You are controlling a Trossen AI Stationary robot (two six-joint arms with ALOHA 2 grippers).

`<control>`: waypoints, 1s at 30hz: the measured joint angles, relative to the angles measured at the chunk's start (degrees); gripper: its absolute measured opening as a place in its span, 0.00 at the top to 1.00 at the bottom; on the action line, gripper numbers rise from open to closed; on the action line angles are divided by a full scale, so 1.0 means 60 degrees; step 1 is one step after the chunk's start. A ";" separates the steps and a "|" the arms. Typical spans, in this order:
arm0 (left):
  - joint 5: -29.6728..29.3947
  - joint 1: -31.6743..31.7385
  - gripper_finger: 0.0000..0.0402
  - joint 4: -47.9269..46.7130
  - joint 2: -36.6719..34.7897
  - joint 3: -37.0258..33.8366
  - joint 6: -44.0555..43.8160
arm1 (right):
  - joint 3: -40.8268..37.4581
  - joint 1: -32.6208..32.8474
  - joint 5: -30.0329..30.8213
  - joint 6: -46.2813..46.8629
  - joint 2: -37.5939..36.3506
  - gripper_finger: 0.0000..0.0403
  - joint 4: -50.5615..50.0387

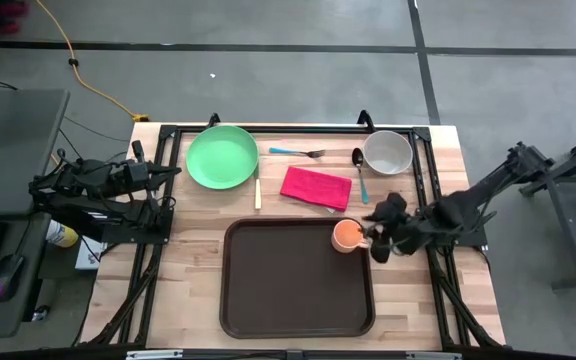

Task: Set up tray
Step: Put the green plate on the brown tray

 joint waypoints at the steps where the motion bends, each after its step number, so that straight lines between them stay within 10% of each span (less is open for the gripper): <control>1: -0.0143 0.0001 0.89 0.0002 0.0001 0.0000 -0.0105 | 0.0182 -0.0129 0.0268 -0.0215 -0.0102 0.62 0.0002; 19: -0.0637 0.0005 0.87 -0.0671 0.2723 0.0000 -0.0254 | 0.2467 -0.1914 0.0275 -0.3159 -0.0311 0.56 0.0062; 30: -0.0032 0.0847 0.52 -0.1036 0.5405 0.0348 -0.1217 | 0.2447 -0.1903 -0.0703 -0.2945 -0.0307 0.50 0.0127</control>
